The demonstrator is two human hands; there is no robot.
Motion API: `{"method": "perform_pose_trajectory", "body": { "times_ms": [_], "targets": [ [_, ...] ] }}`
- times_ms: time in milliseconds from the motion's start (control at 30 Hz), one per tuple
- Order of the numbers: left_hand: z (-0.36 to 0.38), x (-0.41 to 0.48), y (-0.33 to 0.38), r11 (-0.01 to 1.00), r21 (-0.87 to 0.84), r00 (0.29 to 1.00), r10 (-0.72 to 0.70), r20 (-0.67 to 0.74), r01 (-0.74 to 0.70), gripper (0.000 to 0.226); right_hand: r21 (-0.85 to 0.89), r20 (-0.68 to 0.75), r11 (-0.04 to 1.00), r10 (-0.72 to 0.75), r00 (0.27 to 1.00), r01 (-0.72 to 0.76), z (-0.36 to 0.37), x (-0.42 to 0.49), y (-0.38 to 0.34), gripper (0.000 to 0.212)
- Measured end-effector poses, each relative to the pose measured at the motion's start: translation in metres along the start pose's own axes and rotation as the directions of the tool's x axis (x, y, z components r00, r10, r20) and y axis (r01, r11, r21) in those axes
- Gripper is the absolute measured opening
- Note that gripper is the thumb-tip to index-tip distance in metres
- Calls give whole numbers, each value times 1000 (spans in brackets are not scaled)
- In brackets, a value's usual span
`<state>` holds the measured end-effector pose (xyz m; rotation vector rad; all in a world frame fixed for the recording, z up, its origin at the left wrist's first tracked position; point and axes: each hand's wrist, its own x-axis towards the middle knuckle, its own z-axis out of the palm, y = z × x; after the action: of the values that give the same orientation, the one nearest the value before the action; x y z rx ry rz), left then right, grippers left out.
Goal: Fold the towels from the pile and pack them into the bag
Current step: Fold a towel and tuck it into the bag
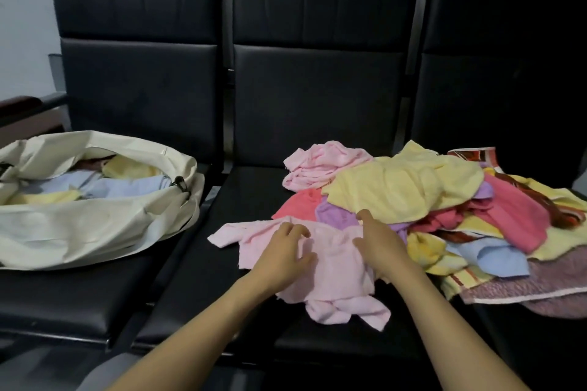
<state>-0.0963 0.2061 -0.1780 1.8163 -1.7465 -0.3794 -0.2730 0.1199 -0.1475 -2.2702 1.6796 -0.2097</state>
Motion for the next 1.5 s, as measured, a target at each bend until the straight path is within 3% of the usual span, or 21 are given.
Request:
{"method": "perform_pose_trajectory", "body": {
  "times_ms": [100,167,233,267,300,333,433,533,633,700,767,800,867,1000,1067,1133,1233,1267,1333,1433,1500],
  "targets": [
    [-5,-6,6,995,-54,995,90,46,-88,38,141,-83,990,31,996,-19,-10,1,2,24],
    [-3,-10,5,997,30,974,68,215,-76,42,458,-45,889,50,998,-24,-11,3,1,14],
    [1,-11,5,989,127,966,45,254,-80,36,845,101,525,36,994,-104,-14,1,-9,15],
    [2,-10,6,984,155,975,54,217,-89,29,923,143,360,9,990,-137,-16,1,-13,19],
    [1,-8,7,982,167,982,60,179,-91,23,944,140,302,-16,990,-129,-16,2,-14,24],
    [-1,-5,8,983,162,988,60,145,-84,20,938,103,336,-27,994,-88,-15,4,-15,27],
    [-15,7,1,985,173,998,-2,66,-9,16,680,-138,726,-7,990,100,-9,9,-15,26],
    [-32,19,-20,927,369,993,-96,63,66,17,421,-219,888,-99,971,186,-2,13,-17,14],
    [-42,26,-32,919,386,995,-96,8,85,20,390,-161,880,-226,961,272,5,17,-27,9],
    [-45,26,-24,998,54,994,-39,-98,44,17,496,-155,826,-219,963,268,8,21,-33,14],
    [-49,22,-7,960,-281,993,-33,-110,0,21,627,-166,731,-213,963,270,7,22,-40,14],
    [-50,20,-1,937,-350,997,-38,-73,10,27,675,-175,685,-212,961,274,6,23,-43,10],
    [-46,15,6,935,-352,999,-48,-8,42,29,717,-185,635,-224,957,287,4,24,-48,4],
    [-39,17,0,966,-251,997,-66,-37,55,24,742,-160,597,-285,945,306,3,22,-51,13],
    [-43,22,-3,873,-466,986,-167,-13,142,18,734,-118,616,-299,947,286,2,20,-47,22],
    [-50,29,-11,695,-672,947,-319,30,255,11,730,-71,633,-305,950,258,0,18,-40,28],
    [-62,33,-18,455,-827,877,-471,91,331,12,673,-35,695,-311,950,252,-3,16,-29,18],
    [-66,33,-20,433,-841,871,-484,86,324,21,639,-37,723,-312,949,263,-4,15,-26,18],
    [-71,31,-22,515,-790,881,-469,63,332,32,619,-29,746,-290,957,245,-6,14,-21,20],
    [-74,25,-24,662,-656,908,-409,89,363,24,613,51,773,-244,968,163,-11,12,-19,36],
    [-76,18,-30,838,-449,948,-310,80,312,25,604,127,788,-241,962,118,-16,10,-19,43]
  ]
}}
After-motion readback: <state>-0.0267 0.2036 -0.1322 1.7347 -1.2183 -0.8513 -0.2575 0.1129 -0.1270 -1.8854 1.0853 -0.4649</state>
